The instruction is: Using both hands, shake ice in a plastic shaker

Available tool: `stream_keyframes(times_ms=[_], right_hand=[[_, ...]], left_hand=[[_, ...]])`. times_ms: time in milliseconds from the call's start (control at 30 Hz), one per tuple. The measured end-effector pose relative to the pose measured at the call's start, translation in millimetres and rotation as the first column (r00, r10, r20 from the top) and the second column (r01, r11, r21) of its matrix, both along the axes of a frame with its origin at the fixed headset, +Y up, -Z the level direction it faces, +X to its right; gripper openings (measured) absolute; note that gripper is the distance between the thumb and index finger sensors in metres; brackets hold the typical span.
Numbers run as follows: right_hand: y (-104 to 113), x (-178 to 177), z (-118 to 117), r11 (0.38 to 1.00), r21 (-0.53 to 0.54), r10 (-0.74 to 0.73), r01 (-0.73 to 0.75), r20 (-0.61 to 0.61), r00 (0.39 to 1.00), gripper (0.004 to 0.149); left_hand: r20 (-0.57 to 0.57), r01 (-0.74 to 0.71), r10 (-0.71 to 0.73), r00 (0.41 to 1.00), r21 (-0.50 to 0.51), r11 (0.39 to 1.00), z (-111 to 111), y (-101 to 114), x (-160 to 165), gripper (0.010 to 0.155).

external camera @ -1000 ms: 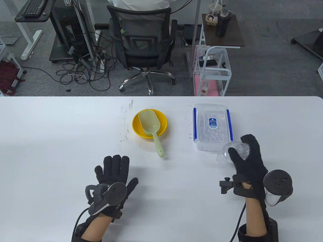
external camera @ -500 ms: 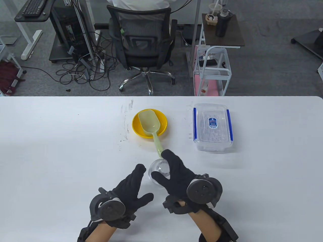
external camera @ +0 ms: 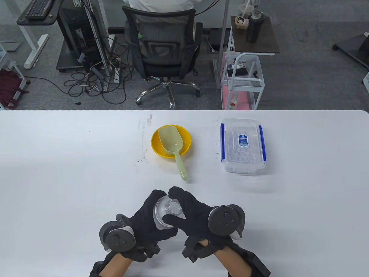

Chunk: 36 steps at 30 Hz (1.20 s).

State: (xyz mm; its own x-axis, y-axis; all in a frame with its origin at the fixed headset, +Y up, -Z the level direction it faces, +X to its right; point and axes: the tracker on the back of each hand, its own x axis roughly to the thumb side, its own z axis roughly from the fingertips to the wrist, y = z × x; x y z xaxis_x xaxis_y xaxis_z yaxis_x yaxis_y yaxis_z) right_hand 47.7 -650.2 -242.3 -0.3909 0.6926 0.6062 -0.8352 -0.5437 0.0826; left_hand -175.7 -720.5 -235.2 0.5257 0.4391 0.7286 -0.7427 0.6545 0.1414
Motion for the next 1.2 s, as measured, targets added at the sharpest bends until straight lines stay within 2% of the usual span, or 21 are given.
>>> stream_keyframes(times_ms=[267, 467, 567, 667, 800, 867, 900, 933, 967, 1000, 1100, 1133, 1200], right_hand=[[7.6, 10.2, -3.3, 0.999, -0.025, -0.025, 0.025, -0.014, 1.0, 0.085], [23.9, 18.2, 3.2, 0.999, -0.015, -0.045, 0.045, -0.044, 0.998, 0.086], [37.3, 35.2, 7.6, 0.993, 0.031, -0.113, 0.112, 0.02, 0.993, 0.086], [53.3, 69.8, 9.2, 0.986, 0.047, -0.166, 0.163, 0.08, 0.983, 0.086], [64.9, 115.3, 9.9, 0.978, 0.083, -0.205, 0.193, 0.176, 0.963, 0.083], [68.6, 140.5, 9.8, 0.983, 0.128, -0.17, 0.135, 0.321, 0.932, 0.082], [69.3, 153.6, 9.6, 0.986, 0.146, -0.137, 0.083, 0.415, 0.899, 0.082], [68.8, 169.6, 8.2, 0.989, 0.15, -0.084, 0.003, 0.535, 0.841, 0.069], [67.5, 178.2, 6.7, 0.989, 0.142, -0.055, -0.038, 0.595, 0.802, 0.07], [63.5, 192.8, 3.2, 0.99, 0.105, -0.002, -0.096, 0.685, 0.728, 0.082], [44.1, 225.0, -8.3, 0.989, -0.03, 0.107, -0.144, 0.818, 0.565, 0.083], [33.0, 237.2, -14.0, 0.985, -0.1, 0.16, -0.143, 0.85, 0.503, 0.07], [13.9, 253.7, -23.7, 0.964, -0.23, 0.265, -0.133, 0.86, 0.436, 0.07]], left_hand=[[-0.001, 0.0, 0.0, 1.0, 0.006, 1.0, -0.6, 5.0, 3.7, 0.11], [-0.006, -0.001, 0.001, 1.0, 0.08, 0.997, 8.8, 13.9, 6.3, 0.112], [-0.019, -0.003, 0.005, 1.0, 0.093, 0.996, 9.4, 13.9, 3.0, 0.111], [-0.017, -0.051, 0.053, 0.998, 0.087, 0.995, 7.3, 13.5, -4.8, 0.103], [0.005, -0.085, 0.085, 0.996, 0.066, 0.994, 6.8, 16.4, -7.8, 0.081], [0.002, -0.083, 0.083, 0.997, 0.069, 0.994, 6.9, 17.2, -8.1, 0.071], [0.003, -0.081, 0.081, 0.997, 0.067, 0.995, 6.7, 17.2, -8.2, 0.068], [0.006, -0.077, 0.076, 0.997, 0.065, 0.995, 6.7, 17.6, -8.2, 0.066], [0.008, -0.07, 0.069, 0.998, 0.065, 0.995, 6.8, 17.8, -8.0, 0.064], [0.008, -0.062, 0.062, 0.998, 0.068, 0.996, 7.1, 18.5, -7.6, 0.062], [0.015, -0.06, 0.059, 0.998, 0.063, 0.996, 7.4, 19.0, -6.6, 0.057], [0.02, -0.064, 0.063, 0.998, 0.059, 0.996, 7.3, 18.7, -5.9, 0.055], [0.027, -0.058, 0.056, 0.998, 0.055, 0.997, 7.4, 17.9, -4.6, 0.051]])
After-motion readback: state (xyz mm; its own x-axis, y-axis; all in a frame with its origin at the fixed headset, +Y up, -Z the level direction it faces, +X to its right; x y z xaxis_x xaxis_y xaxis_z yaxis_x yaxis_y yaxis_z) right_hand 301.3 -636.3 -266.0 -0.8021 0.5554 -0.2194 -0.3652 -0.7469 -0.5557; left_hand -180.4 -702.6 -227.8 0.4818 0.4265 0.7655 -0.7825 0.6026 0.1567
